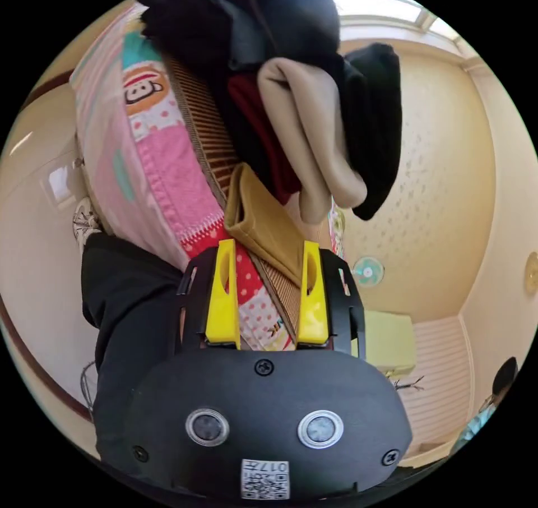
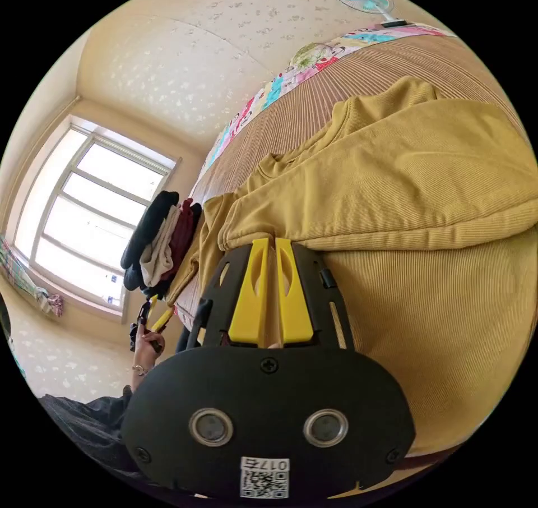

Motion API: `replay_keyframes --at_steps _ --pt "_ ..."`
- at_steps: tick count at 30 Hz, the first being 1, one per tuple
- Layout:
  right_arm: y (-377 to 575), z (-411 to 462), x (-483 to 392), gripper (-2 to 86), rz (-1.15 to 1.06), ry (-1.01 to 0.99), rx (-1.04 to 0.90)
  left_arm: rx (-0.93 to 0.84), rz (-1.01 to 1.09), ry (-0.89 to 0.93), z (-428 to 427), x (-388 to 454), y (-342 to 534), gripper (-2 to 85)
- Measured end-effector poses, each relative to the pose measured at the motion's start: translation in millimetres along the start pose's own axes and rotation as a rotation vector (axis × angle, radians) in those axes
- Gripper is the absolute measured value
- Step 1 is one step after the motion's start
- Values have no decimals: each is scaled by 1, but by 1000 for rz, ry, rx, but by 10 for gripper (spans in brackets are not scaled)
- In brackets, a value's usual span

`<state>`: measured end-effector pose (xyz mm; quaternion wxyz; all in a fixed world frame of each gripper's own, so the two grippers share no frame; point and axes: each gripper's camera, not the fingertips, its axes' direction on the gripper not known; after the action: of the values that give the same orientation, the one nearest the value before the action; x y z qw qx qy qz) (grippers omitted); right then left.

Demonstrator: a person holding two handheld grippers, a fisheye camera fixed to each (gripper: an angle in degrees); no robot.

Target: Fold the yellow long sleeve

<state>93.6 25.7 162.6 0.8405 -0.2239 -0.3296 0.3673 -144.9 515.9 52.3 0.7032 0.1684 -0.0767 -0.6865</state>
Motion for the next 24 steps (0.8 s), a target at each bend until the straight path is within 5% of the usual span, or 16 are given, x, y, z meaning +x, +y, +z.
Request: replay_keyframes --at_steps 5,12,19,24 --pt "-6 -19 15 22 23 -25 16 108 -3 -81 -6 -10 9 148" --pt "-20 -50 37 21 70 -87 11 31 -5 -125 19 -14 7 59" --pt "-34 -81 46 21 82 -92 18 271 415 -88 -65 86 60 46" --pt "-49 -104 45 20 64 -66 13 298 719 54 -46 212 84 45"
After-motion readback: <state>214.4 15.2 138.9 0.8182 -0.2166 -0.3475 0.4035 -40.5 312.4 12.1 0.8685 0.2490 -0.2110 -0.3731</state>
